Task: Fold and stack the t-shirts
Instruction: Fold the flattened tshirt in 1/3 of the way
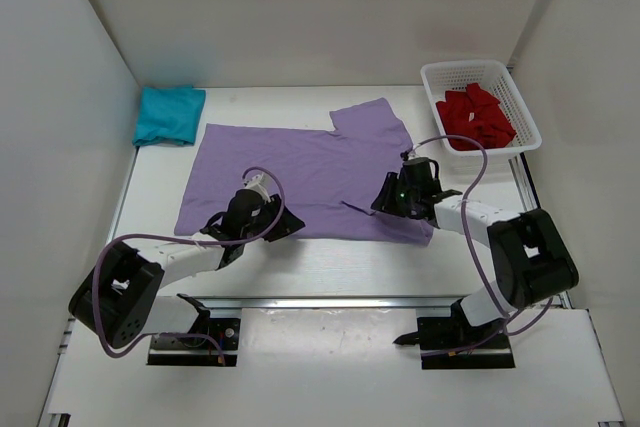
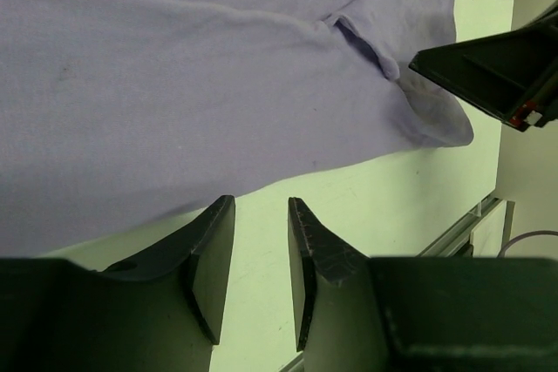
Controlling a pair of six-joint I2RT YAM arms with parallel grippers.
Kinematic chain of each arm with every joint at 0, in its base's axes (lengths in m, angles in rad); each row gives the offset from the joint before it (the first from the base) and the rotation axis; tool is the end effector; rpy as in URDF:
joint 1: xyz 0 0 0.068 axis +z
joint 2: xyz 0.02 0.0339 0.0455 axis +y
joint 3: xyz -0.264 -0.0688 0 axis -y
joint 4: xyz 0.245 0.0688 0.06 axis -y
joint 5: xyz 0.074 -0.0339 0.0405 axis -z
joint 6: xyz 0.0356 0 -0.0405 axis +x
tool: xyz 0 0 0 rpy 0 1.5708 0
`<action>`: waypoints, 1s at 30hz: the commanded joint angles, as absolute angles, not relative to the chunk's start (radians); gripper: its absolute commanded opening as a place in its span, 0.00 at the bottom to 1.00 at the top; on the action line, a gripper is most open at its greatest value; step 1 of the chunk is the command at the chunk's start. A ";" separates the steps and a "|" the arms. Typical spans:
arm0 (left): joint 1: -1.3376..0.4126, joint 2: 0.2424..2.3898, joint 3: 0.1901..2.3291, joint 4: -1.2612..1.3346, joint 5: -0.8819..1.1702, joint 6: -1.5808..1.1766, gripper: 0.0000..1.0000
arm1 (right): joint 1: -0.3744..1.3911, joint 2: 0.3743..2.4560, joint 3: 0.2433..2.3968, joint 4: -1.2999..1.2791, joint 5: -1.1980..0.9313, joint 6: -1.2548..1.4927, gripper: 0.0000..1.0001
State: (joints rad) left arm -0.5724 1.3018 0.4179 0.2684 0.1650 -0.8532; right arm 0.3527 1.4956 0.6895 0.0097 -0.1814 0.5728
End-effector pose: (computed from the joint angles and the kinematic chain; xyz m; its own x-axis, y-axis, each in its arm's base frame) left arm 0.1992 -0.1353 0.1536 -0.8066 -0.3643 -0.4655 0.0598 0.7331 -0.6775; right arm 0.2693 0.1060 0.1636 -0.8121 0.2691 -0.5178 -0.0214 0.8729 0.4874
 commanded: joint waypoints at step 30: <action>-0.557 1.302 0.393 0.314 0.181 -0.858 0.41 | 0.411 1.865 1.216 -0.153 -0.126 0.456 0.01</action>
